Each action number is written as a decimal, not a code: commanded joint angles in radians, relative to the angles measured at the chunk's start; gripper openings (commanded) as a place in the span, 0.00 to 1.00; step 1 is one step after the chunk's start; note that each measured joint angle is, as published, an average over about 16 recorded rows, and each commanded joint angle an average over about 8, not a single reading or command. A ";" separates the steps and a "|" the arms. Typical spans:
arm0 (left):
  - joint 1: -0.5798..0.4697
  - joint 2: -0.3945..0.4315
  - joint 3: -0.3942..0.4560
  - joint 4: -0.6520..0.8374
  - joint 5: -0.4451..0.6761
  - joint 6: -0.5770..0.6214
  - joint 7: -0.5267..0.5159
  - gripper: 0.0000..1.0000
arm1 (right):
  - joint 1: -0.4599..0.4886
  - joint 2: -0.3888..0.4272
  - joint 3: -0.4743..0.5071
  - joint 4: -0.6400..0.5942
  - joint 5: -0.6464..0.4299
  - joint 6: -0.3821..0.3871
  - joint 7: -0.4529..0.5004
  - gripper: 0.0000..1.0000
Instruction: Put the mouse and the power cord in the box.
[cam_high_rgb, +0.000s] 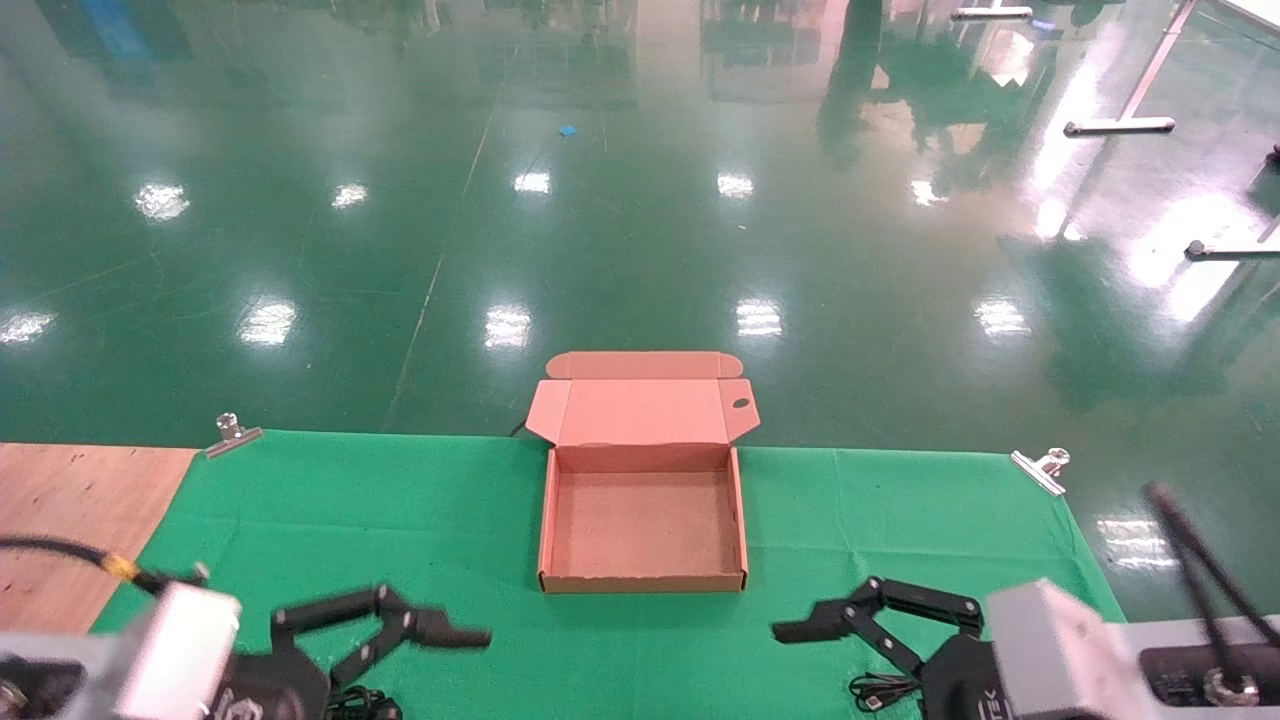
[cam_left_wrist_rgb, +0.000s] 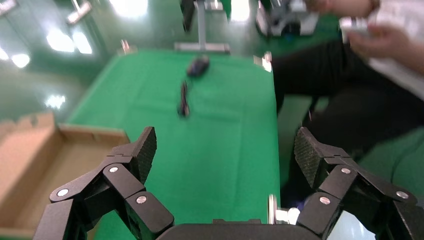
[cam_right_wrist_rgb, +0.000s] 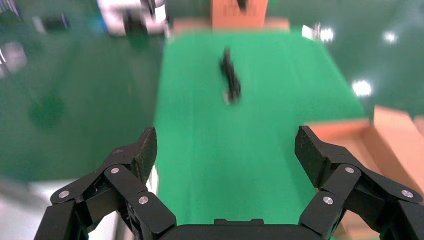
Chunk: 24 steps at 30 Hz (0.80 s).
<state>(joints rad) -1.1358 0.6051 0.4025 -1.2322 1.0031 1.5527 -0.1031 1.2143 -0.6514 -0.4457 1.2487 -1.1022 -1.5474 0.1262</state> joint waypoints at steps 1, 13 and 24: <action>-0.004 -0.003 0.022 0.022 0.048 0.010 0.019 1.00 | 0.033 0.000 -0.030 -0.004 -0.073 -0.006 -0.007 1.00; -0.186 0.105 0.221 0.203 0.484 -0.006 0.202 1.00 | 0.172 -0.105 -0.248 0.072 -0.671 0.062 -0.010 1.00; -0.310 0.264 0.330 0.537 0.791 -0.204 0.370 1.00 | 0.208 -0.279 -0.366 -0.135 -0.977 0.212 -0.111 1.00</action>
<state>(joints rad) -1.4410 0.8682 0.7283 -0.6949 1.7762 1.3549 0.2733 1.4229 -0.9306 -0.8052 1.0930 -2.0576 -1.3353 0.0073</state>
